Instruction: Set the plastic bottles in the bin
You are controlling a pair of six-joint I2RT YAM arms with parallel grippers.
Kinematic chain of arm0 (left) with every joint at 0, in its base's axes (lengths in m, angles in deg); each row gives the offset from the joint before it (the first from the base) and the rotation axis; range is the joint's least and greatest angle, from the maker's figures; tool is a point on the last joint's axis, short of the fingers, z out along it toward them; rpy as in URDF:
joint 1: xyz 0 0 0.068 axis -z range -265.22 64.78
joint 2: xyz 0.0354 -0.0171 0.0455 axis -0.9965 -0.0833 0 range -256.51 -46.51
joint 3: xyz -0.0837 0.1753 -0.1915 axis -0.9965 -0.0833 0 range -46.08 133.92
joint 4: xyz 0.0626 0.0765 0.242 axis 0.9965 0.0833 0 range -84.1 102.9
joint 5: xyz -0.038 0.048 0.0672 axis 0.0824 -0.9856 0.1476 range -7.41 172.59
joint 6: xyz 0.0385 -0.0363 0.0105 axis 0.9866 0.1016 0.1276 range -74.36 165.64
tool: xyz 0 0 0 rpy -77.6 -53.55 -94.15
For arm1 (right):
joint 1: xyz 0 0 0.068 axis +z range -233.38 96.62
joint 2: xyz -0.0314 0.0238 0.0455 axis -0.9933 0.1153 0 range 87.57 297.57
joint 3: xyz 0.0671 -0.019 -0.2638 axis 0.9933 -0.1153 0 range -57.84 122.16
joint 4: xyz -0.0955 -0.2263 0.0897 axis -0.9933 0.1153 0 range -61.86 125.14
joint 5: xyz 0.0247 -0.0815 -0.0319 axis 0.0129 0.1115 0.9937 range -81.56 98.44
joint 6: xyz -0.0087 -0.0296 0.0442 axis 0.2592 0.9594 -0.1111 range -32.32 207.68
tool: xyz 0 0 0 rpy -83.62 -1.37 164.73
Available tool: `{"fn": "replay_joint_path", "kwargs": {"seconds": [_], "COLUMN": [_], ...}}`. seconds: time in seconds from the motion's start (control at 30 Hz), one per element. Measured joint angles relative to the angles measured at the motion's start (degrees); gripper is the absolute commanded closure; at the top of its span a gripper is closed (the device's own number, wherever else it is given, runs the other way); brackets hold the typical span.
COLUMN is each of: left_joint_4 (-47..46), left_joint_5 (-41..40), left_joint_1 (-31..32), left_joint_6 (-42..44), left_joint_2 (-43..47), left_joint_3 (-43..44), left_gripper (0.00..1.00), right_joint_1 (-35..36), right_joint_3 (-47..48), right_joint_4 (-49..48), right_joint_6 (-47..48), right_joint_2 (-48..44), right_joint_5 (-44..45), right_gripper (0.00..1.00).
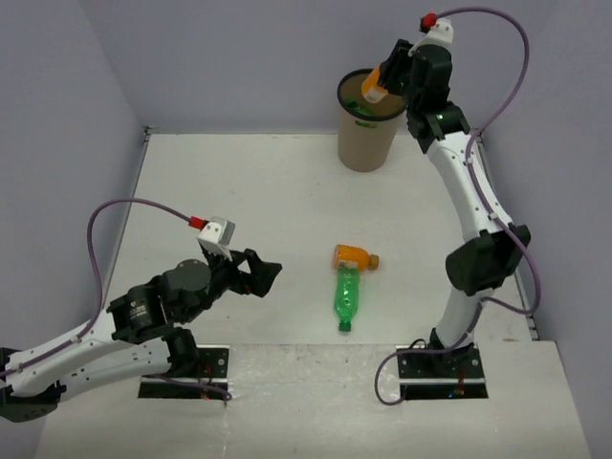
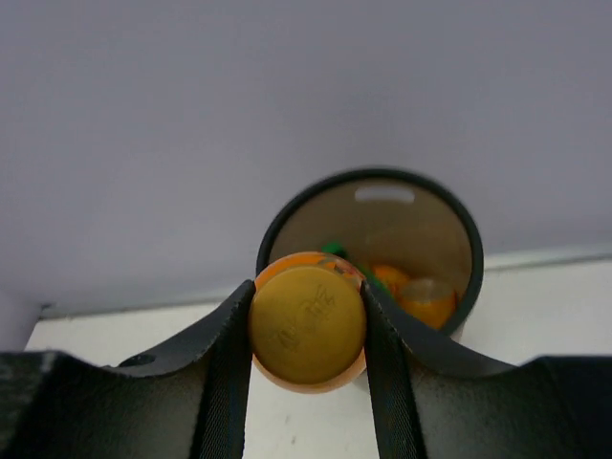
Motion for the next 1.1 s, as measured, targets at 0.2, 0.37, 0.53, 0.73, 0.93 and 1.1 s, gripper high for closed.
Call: {"fn": "replay_joint_path", "kwargs": {"seconds": [0.2,0.37,0.53,0.73,0.93,1.1], "left_joint_4": [2.6,3.2,2.8,1.4,1.6,5.0], "left_joint_5": [0.0,0.0,1.4,-1.4,-7.2,-12.5], "left_joint_1": [0.0,0.0,0.1,7.3,13.8,16.6], "left_joint_6": [-0.1,-0.6,-1.0,-6.7,-16.7,-24.8], "left_joint_2": [-1.5,-5.6,-13.6,-34.5,-51.9,-67.7], "left_joint_3": [-2.1,-2.9,-2.0,8.0,18.7,29.9], "left_gripper": [0.00,0.00,0.00,0.00,0.00,0.01], "right_joint_1": [-3.2,-4.1,-3.9,-2.3,-1.9,-1.9], "right_joint_3": [29.0,28.1,24.9,-10.8,-39.7,-51.5], "right_joint_4": [5.2,7.0,8.6,7.4,0.6,1.0], "right_joint_6": [3.4,4.9,5.6,2.1,-1.9,-3.1], "right_joint_2": [22.1,25.3,22.5,-9.0,-46.3,-54.2], "right_joint_5": [0.7,-0.9,-2.0,-0.5,-6.5,-6.9], "right_gripper": [0.35,0.01,0.01,0.01,0.01,0.01]}}
